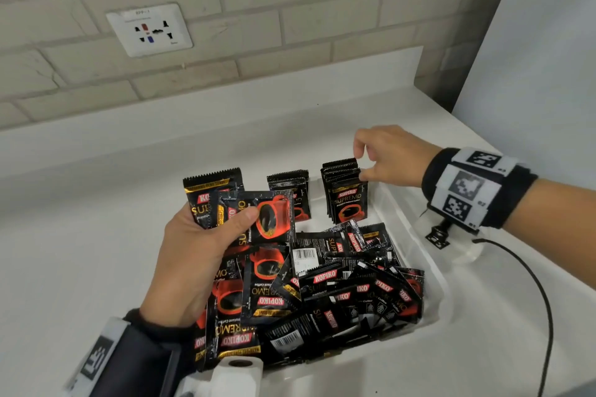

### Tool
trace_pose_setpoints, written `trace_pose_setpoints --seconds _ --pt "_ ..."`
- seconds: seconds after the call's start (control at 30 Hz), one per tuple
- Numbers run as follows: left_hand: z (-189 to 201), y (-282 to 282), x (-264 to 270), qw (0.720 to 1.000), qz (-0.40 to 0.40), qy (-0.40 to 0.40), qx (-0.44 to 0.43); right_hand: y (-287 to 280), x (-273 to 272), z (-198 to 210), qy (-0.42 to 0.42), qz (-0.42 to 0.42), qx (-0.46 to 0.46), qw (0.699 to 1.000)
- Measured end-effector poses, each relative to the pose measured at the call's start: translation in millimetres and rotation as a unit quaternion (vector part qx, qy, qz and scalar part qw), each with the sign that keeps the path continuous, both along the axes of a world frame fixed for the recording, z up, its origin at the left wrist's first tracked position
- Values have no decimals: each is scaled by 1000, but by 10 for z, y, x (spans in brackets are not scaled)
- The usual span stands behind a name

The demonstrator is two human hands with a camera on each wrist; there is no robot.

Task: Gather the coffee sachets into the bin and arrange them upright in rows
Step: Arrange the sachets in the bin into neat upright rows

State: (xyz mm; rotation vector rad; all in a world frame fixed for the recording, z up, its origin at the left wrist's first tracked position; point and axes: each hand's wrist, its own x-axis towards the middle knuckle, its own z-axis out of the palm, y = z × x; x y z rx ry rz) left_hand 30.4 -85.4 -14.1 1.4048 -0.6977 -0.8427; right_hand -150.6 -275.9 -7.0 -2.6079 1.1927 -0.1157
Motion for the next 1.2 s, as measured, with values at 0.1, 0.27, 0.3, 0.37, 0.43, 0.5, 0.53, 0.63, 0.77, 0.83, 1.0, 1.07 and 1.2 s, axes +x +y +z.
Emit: trace_pose_setpoints --seconds 0.1,0.27,0.3,0.37,0.43,0.5,0.53,0.63,0.77,0.83,1.0,1.07,1.2 --pt "7 -35 -21 1000 -4 4 0 86 21 205 -52 29 -28 998" --pt "57 -125 -140 999 -27 20 -12 527 175 461 -139 98 181 969" --pt "69 -137 -168 999 -34 21 -15 600 202 458 -143 106 221 959" --pt "78 -157 -208 999 -42 25 -12 684 251 406 -154 120 268 944" --pt "81 -158 -230 998 -50 43 -12 689 275 357 -173 110 294 934" --pt "77 -148 -227 997 -50 60 -13 648 262 350 -192 87 303 929" --pt "68 -141 -215 997 -46 66 -12 622 245 357 -202 76 306 927" --pt "64 -127 -196 994 -49 99 -12 572 193 357 -238 47 340 909" --pt "85 -145 -232 994 -49 98 -23 641 198 266 -282 21 437 854" --pt "76 -153 -220 997 -36 61 -27 679 211 227 -261 32 446 855" --pt "46 -137 -132 998 -19 -51 -8 678 234 362 -214 78 245 942" --pt "30 -141 -119 995 -19 -98 3 664 274 458 -244 91 199 945" --pt "63 -152 -95 990 -25 -140 -10 602 417 581 -154 154 70 973"
